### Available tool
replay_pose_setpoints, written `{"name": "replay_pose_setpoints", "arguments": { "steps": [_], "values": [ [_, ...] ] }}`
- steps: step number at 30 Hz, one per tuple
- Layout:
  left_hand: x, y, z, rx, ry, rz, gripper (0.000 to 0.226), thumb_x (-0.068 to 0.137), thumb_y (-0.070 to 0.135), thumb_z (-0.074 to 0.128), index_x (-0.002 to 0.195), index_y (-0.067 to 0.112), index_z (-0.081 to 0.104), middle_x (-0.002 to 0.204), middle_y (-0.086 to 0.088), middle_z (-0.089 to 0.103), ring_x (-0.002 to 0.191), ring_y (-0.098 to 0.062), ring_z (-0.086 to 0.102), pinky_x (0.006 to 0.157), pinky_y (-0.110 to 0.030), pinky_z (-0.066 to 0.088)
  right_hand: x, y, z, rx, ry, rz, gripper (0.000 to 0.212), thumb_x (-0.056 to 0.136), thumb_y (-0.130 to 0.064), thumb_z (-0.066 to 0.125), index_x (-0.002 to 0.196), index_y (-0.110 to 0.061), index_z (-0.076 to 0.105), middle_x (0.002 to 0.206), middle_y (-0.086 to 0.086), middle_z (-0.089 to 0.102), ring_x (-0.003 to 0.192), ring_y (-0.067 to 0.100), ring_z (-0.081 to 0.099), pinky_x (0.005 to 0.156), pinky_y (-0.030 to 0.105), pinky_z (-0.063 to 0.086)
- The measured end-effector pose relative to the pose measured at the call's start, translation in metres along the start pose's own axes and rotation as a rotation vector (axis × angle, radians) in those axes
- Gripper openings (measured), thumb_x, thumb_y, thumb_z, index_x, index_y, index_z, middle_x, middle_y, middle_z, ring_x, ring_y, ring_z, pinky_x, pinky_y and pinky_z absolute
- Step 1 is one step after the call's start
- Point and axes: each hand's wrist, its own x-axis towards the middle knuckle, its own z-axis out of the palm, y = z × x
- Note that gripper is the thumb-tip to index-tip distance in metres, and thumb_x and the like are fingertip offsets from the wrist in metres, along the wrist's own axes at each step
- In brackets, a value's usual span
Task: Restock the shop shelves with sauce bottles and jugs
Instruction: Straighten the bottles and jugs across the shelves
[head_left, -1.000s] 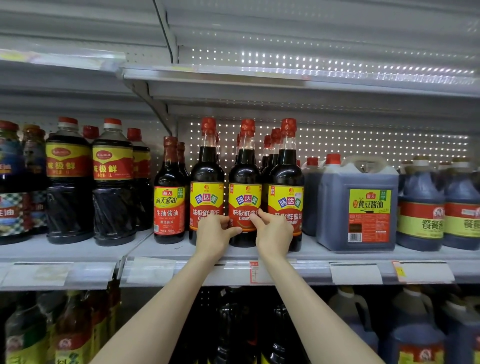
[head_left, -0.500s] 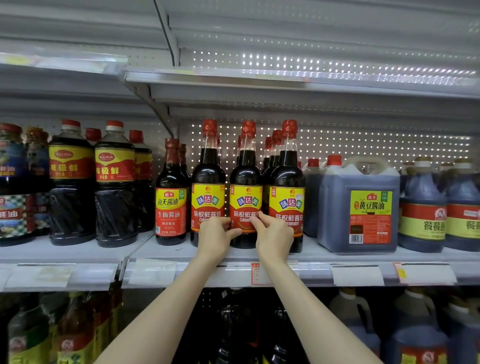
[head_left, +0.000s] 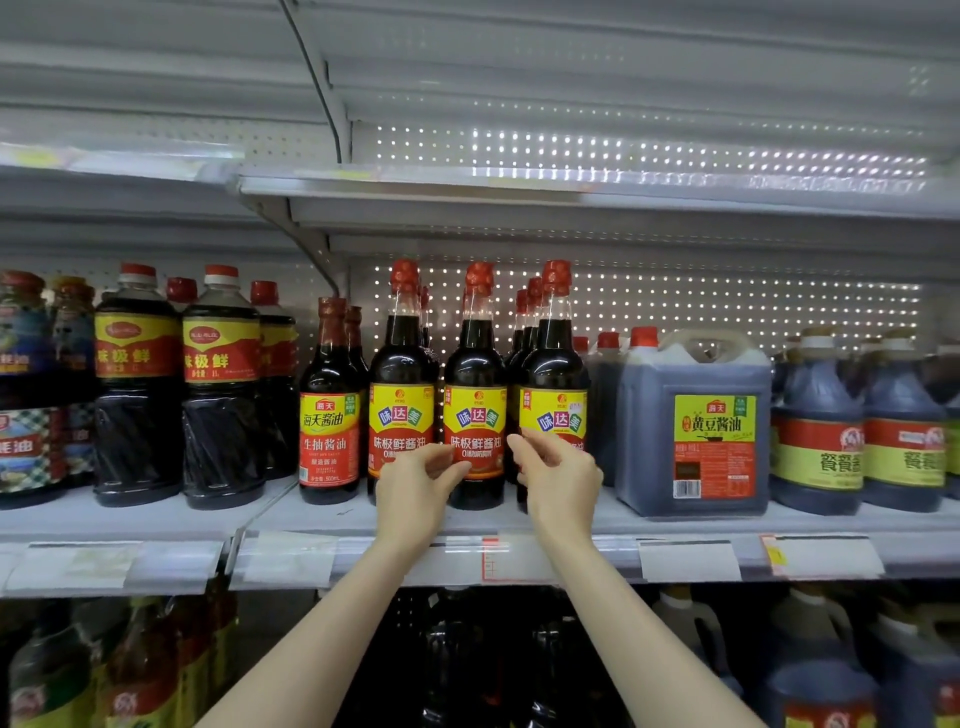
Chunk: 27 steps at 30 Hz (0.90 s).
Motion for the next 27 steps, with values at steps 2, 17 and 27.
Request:
{"name": "replay_pose_setpoints", "arguments": {
  "steps": [2, 17, 27],
  "values": [
    [-0.002, 0.007, 0.002, 0.015, 0.010, 0.023, 0.037, 0.081, 0.028, 0.075, 0.113, 0.010, 0.069, 0.102, 0.000, 0.072, 0.093, -0.009, 0.064, 0.085, -0.023, 0.050, 0.005, -0.001, -0.015, 0.022, 0.033, -0.005, 0.023, 0.085, -0.024, 0.072, 0.105, -0.012, 0.074, 0.088, -0.006, 0.070, 0.087, 0.011, 0.066, 0.084, 0.036, 0.057],
    [-0.014, 0.048, 0.056, -0.097, -0.239, -0.059, 0.047, 0.078, 0.018, 0.078, 0.121, 0.009, 0.064, 0.110, -0.001, 0.070, 0.093, -0.005, 0.062, 0.077, -0.011, 0.044, 0.051, 0.009, -0.071, 0.029, -0.232, 0.096, 0.061, 0.081, -0.025, 0.076, 0.136, -0.017, 0.053, 0.124, 0.011, 0.064, 0.111, 0.022, 0.061, 0.095, 0.048, 0.052],
    [-0.011, 0.049, 0.061, -0.070, -0.234, -0.089, 0.045, 0.080, 0.014, 0.075, 0.122, 0.004, 0.063, 0.109, -0.004, 0.070, 0.090, -0.004, 0.060, 0.063, -0.003, 0.044, 0.056, 0.017, -0.071, 0.066, -0.278, 0.063, 0.049, 0.089, -0.020, 0.068, 0.135, -0.014, 0.053, 0.123, 0.008, 0.066, 0.100, 0.011, 0.060, 0.094, 0.041, 0.053]
  ]
}}
